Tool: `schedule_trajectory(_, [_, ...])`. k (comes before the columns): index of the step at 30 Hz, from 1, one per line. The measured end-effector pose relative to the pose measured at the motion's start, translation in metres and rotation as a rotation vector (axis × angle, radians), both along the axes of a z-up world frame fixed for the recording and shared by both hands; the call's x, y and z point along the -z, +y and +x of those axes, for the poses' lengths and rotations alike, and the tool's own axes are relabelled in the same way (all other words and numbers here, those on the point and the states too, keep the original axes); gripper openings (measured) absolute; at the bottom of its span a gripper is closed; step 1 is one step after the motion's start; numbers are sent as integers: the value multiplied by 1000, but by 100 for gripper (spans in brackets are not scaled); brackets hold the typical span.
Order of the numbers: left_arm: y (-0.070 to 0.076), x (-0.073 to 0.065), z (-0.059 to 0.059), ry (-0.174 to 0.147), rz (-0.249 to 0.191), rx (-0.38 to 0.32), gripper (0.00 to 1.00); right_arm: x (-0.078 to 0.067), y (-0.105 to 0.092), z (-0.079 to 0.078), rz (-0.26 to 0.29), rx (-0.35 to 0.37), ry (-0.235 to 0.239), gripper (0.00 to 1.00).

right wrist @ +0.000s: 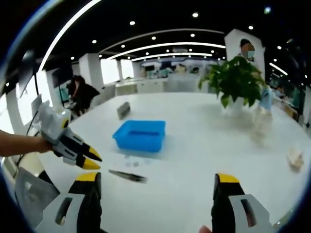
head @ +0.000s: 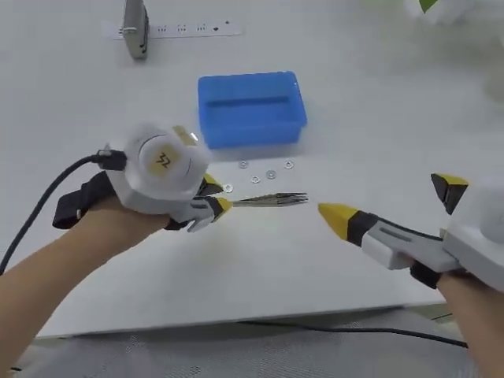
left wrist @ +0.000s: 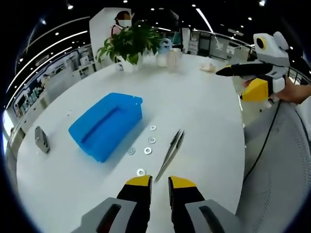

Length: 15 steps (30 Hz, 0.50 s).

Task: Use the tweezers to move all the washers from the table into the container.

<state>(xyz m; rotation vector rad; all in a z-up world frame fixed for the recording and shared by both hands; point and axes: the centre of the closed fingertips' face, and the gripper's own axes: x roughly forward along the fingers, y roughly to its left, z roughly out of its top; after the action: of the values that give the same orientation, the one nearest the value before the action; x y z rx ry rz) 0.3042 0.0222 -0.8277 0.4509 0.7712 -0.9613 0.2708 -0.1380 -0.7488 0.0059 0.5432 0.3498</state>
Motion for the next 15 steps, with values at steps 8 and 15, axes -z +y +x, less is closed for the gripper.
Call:
schedule_trajectory(8, [-3, 27, 7, 18, 70, 64, 6, 2, -1, 0, 0, 5, 8, 94])
schedule_trajectory(15, [-7, 31, 3, 14, 103, 141, 0, 4, -2, 1, -6, 3, 16, 94])
